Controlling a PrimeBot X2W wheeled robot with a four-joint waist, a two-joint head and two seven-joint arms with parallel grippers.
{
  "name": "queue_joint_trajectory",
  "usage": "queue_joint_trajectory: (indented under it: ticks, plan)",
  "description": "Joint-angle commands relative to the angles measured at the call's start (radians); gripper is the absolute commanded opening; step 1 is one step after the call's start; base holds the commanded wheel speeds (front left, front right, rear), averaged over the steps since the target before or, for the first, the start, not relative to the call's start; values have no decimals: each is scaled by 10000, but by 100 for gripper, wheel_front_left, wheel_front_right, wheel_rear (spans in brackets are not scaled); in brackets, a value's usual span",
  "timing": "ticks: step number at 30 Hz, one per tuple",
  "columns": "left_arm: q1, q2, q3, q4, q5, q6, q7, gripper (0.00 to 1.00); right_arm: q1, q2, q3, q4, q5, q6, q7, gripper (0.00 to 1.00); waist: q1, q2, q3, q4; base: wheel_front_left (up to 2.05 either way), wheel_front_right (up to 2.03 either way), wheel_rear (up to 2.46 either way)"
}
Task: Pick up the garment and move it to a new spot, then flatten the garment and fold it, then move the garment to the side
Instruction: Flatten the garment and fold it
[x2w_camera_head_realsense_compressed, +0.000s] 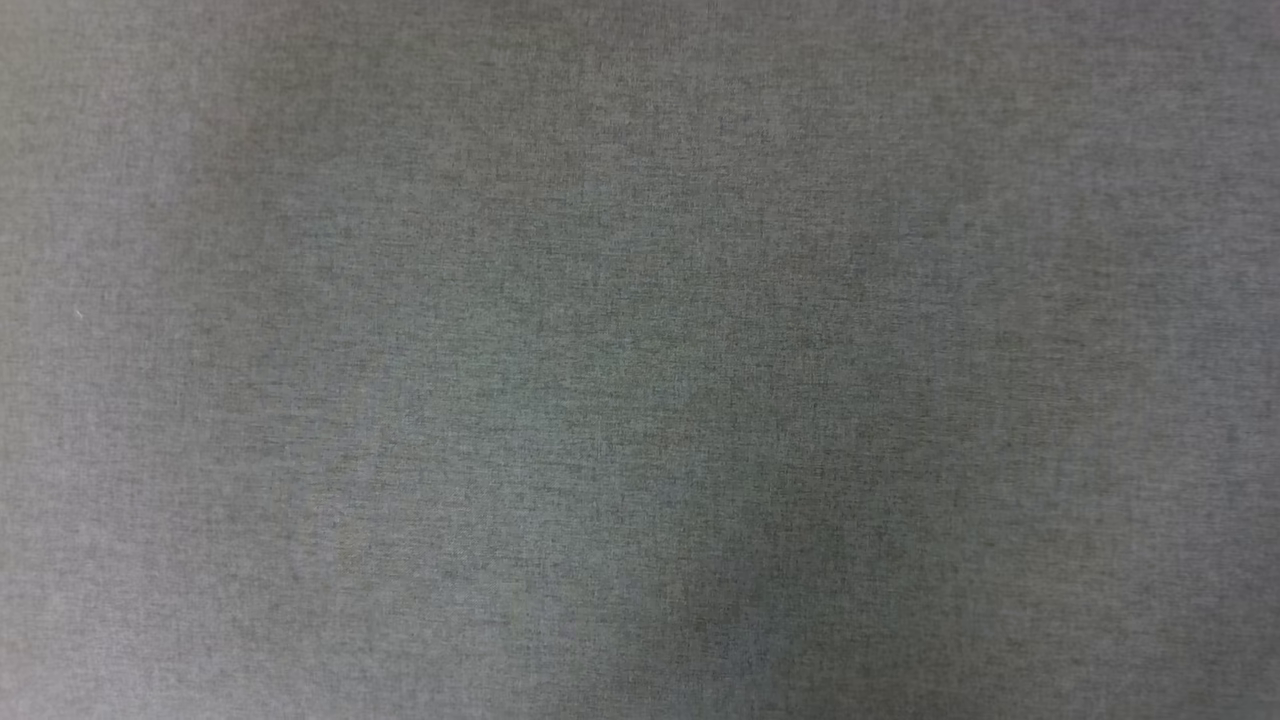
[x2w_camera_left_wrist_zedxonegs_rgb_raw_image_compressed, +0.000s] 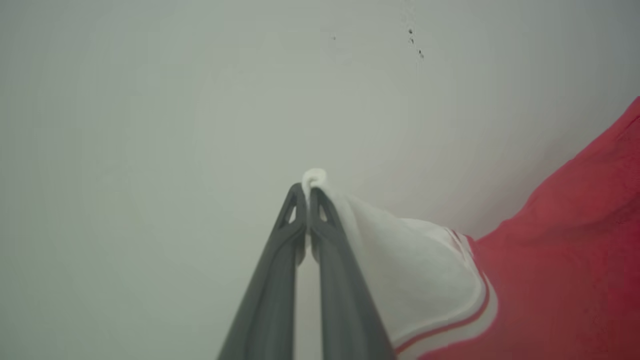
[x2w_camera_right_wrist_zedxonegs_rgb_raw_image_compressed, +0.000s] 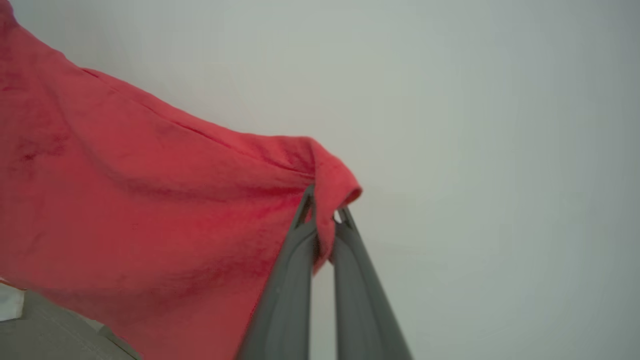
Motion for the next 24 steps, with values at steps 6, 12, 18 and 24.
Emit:
queue_joint_trajectory:
  ticks: [6, 12, 18, 24]
  plan:
    - [1339, -184, -310, 354, -157, -347, -303, 0, 838, -65, 1209, 750, 887, -8, -722, 0, -2, 0, 107, 179, 0, 0, 0]
    - [3251, -71, -451, 228, -379, -567, -456, 0, 2369, -16, 2365, 956, 1642, -8, -1457, 0, -2, 0, -385, 115, 0, 0, 0]
    - [5935, 216, -425, -559, -634, -500, -505, 0, 4496, -32, 3171, 625, 2586, -8, -2118, 0, -2, 0, -1315, 37, 0, 0, 0]
    - [10074, 675, -801, -2055, -1023, -49, -500, 0, 7622, -490, 3576, 22, 3626, -8, -2469, 0, -2, 0, -2721, 55, 0, 0, 0]
